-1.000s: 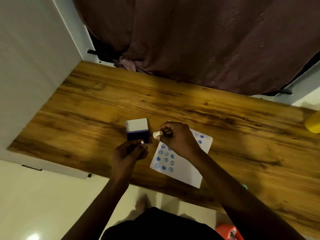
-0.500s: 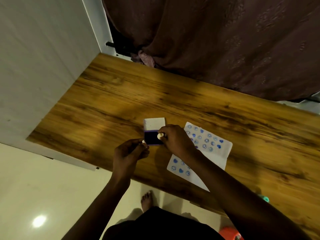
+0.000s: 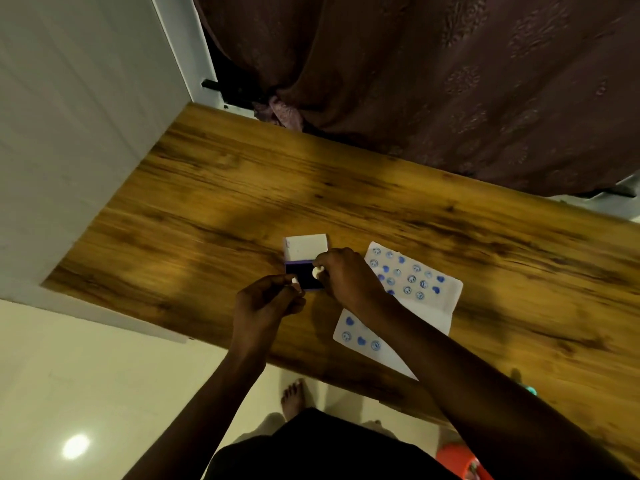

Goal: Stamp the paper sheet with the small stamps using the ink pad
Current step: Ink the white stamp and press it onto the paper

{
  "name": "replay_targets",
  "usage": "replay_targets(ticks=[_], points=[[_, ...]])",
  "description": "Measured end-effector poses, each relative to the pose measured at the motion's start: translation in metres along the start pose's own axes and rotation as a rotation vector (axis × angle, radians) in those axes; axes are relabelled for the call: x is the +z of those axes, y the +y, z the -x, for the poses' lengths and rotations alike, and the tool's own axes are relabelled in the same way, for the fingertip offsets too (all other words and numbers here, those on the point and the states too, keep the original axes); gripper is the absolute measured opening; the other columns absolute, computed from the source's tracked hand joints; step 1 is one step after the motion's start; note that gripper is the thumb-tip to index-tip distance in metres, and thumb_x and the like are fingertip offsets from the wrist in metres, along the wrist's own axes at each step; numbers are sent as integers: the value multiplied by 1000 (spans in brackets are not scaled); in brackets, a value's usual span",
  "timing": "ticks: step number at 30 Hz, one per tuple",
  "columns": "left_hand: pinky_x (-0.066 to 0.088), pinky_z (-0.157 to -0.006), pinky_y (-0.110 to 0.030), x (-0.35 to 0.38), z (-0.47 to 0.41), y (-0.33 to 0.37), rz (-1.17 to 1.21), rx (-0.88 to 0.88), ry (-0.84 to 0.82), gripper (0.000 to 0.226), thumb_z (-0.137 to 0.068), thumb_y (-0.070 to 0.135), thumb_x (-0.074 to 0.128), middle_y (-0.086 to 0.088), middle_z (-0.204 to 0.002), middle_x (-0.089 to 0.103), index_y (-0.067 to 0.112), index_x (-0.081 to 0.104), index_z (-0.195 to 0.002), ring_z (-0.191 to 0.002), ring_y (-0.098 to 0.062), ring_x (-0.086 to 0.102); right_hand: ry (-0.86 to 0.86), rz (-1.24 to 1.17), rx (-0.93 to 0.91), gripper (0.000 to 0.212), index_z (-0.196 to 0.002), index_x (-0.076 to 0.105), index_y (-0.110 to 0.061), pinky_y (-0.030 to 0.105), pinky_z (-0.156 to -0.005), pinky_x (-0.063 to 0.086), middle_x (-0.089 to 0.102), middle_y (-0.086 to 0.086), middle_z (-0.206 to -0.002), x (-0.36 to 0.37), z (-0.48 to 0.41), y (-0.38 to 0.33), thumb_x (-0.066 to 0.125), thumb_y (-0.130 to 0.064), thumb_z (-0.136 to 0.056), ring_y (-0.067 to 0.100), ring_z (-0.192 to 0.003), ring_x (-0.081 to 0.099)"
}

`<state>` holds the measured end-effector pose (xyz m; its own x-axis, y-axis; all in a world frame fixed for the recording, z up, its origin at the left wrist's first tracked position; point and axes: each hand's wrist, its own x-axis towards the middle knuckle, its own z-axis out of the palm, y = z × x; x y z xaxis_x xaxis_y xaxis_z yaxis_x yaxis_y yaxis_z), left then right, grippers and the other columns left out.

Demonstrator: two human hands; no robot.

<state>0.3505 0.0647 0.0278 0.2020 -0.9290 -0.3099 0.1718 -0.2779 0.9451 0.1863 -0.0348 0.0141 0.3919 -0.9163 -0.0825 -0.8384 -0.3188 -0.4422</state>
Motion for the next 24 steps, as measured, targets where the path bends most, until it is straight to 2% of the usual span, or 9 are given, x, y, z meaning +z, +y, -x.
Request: replay_targets(ticks=[4,9,13,16,20,24], points=[[66,-83,-41,8,2,0,-5,7,-27,21,-98,10,69,-15,-102,81,5,75,-117,-93,-35,79,9,24,-28,22,-111,74,-13,36,-80,56,75,13,-110,-5,1,-1,73,-11,-89,31,-103,72],[66,-78,-34,22,1,-2,17,-18,-37,22,-95,10,72,-15,-103,81,5,75,-116,-91,-33,80,151,-223,35,17,-107,77,-17,27,-76,54,78,2,-102,-26,21,10,72,-20,-91,18,-93,72],[66,-79,-38,39,2,-7,1,-44,-79,20,-93,11,74,-13,-100,82,6,76,-112,-91,-34,80,243,-338,150,17,-107,77,-23,30,-81,60,79,-5,-101,-45,57,37,73,-20,-91,9,-88,73],[66,-81,-42,53,3,-9,-13,-37,-111,15,-93,11,74,-14,-99,81,7,76,-107,-89,-33,80,311,-331,322,27,-119,75,-20,32,-93,59,78,0,-115,-55,90,69,75,-19,-92,13,-102,74],[67,-80,-44,73,5,-8,-23,-16,-134,10,-92,7,74,-10,-95,83,16,78,-96,-86,-32,81,352,-179,453,26,-117,73,-15,25,-81,58,78,3,-112,-63,127,105,76,-17,-92,17,-95,76],[65,-83,-49,87,6,-11,-73,-21,-168,10,-92,8,75,-10,-93,83,16,79,-97,-87,-33,81,307,-122,551,21,-113,75,-17,19,-78,53,78,2,-115,-61,141,124,73,-16,-93,17,-94,75]])
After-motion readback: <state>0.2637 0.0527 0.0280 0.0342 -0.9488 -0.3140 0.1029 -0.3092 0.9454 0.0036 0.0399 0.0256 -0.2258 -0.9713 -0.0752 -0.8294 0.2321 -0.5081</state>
